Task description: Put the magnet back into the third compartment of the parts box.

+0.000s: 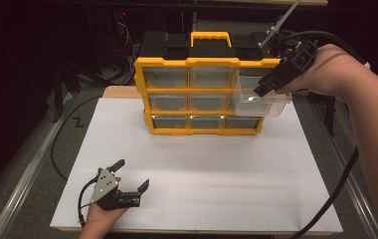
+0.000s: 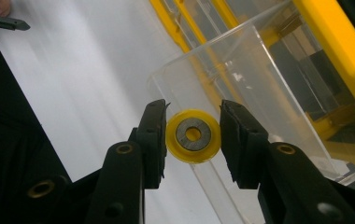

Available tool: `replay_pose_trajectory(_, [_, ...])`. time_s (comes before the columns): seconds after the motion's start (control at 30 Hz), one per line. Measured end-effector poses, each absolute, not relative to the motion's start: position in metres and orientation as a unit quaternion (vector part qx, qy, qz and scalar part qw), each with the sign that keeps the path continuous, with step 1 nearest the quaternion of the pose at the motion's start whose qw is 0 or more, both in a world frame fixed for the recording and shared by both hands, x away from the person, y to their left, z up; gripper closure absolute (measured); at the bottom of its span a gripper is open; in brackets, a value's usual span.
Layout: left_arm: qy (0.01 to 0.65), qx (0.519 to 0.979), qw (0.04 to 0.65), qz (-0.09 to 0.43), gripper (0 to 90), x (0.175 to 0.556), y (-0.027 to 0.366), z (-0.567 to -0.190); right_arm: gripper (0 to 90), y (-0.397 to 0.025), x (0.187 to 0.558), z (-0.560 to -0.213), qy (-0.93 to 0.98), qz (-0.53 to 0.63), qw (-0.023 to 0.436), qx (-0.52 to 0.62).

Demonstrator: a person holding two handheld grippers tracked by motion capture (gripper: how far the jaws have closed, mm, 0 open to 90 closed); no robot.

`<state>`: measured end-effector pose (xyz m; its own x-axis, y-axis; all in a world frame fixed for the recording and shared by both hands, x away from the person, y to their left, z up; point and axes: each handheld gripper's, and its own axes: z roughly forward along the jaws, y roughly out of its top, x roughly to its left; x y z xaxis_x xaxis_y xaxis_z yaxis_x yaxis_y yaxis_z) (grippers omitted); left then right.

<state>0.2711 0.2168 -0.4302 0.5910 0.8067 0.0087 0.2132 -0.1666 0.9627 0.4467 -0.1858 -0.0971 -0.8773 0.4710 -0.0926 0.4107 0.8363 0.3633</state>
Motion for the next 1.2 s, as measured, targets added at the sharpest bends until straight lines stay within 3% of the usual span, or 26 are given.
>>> replay_pose_trajectory(1.2, [0.358,0.710,0.540,0.275,0.1,0.271,0.217,-0.430,64.5,-0.190,0.478,-0.114,0.948,0.139,0.100,0.268])
